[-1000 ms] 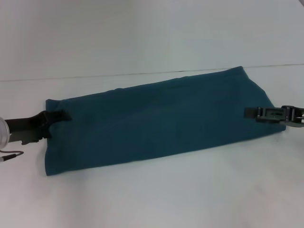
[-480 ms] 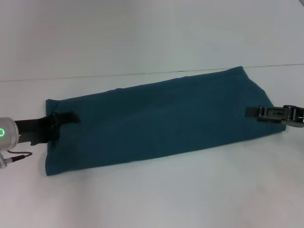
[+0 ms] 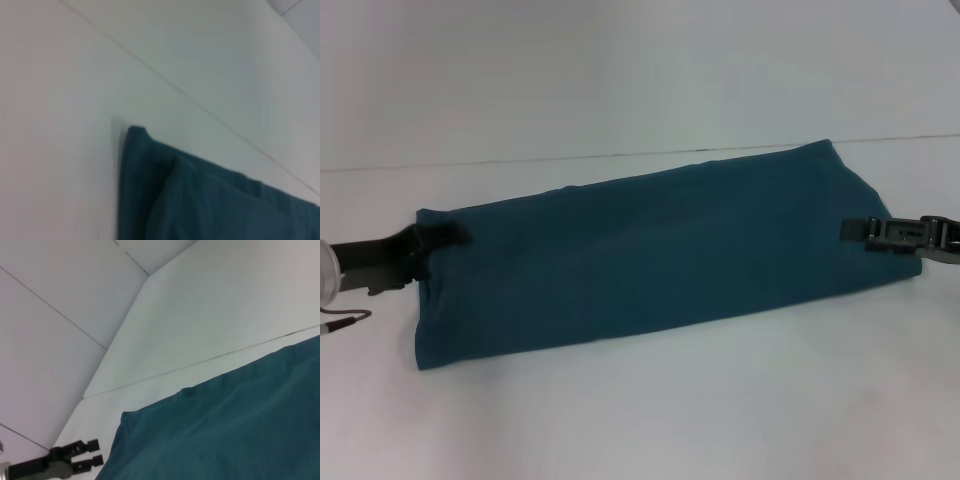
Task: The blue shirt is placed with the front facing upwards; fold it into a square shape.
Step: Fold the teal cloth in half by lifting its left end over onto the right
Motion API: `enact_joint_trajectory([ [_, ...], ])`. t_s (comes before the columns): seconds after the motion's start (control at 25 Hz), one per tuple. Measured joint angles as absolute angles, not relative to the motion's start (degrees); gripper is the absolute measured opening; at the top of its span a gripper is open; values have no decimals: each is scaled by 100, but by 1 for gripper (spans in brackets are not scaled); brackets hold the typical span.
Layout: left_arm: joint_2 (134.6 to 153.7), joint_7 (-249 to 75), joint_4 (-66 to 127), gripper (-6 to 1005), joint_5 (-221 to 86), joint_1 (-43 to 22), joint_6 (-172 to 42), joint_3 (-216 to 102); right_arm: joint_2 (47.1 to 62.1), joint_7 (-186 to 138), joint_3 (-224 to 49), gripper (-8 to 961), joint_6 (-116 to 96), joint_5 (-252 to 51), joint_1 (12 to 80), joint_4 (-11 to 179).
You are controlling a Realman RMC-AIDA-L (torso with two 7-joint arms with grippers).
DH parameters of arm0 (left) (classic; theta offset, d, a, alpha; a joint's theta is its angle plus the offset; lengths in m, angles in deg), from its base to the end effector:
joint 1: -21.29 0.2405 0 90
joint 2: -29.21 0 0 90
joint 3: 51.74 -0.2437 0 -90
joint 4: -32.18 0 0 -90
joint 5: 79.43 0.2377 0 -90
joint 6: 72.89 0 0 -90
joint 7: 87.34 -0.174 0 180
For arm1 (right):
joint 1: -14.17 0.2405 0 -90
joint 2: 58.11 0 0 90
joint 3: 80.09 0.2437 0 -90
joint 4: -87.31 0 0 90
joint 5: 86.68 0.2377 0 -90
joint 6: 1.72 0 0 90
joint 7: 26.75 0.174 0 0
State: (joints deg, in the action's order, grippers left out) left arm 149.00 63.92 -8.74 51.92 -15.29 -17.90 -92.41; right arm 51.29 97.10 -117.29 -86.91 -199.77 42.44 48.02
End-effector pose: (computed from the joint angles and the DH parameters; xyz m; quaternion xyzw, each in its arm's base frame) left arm -0.3015 0.4465 0.0003 -0.6430 -0.6834 -0.2061 0.2775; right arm 0.3063 0.3825 0.0699 -0.7788 0.5481 0.2615 0.1571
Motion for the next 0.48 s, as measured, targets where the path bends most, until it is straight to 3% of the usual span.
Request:
enact_joint_trajectory([
  [0.48,14919,6421,-798,877,4603,-1331,-1295,-9244,5119,9717,-11726,885,-8689,-19977,4238,4803],
])
